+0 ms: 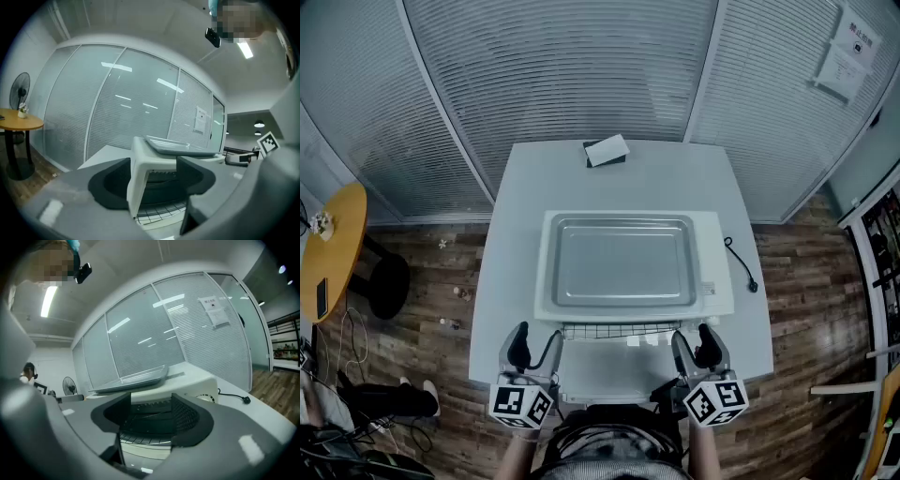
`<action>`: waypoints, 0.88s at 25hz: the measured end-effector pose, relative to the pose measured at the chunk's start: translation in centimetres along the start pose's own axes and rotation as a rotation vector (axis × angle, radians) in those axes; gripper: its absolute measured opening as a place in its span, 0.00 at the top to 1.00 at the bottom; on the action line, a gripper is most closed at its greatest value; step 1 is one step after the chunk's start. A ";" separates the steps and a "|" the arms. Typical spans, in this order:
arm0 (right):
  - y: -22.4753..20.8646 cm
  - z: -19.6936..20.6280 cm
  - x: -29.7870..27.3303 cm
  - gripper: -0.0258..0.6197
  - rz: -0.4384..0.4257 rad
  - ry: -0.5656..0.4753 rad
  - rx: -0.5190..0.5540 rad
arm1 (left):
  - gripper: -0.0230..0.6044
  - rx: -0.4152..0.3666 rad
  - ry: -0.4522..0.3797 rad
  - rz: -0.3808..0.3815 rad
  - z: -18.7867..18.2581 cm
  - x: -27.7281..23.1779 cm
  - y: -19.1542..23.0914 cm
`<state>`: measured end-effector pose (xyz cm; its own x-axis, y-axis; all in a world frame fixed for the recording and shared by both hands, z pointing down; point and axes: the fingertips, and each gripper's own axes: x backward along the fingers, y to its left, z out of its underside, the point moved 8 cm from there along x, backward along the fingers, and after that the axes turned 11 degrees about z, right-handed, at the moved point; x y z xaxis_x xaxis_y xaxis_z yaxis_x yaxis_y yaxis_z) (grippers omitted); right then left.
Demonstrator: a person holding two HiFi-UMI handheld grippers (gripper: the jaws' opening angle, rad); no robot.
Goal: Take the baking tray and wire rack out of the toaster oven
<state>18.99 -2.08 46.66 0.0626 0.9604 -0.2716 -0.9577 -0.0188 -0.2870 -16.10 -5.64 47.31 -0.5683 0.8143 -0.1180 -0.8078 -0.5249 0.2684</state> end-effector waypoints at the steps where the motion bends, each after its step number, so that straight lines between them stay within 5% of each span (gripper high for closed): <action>1: -0.1 0.5 0.2 0.54 0.009 0.015 -0.026 | 0.46 0.013 0.011 -0.002 0.6 0.3 0.0; 4: -0.7 2.5 0.1 0.54 0.016 0.077 -0.134 | 0.51 0.052 0.060 0.010 2.7 0.8 -0.3; 11: -1.0 7.9 -1.2 0.58 -0.018 0.259 -0.330 | 0.53 0.344 0.195 0.055 9.7 0.3 0.0; 22: -0.4 12.3 -4.7 0.58 -0.046 0.435 -0.383 | 0.51 0.722 0.258 0.049 16.0 -2.0 0.6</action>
<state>15.64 -3.13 59.38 0.2887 0.7613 -0.5805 -0.7868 -0.1568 -0.5969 -12.91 -3.63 63.01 -0.6911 0.6642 -0.2851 -0.5282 -0.1949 0.8264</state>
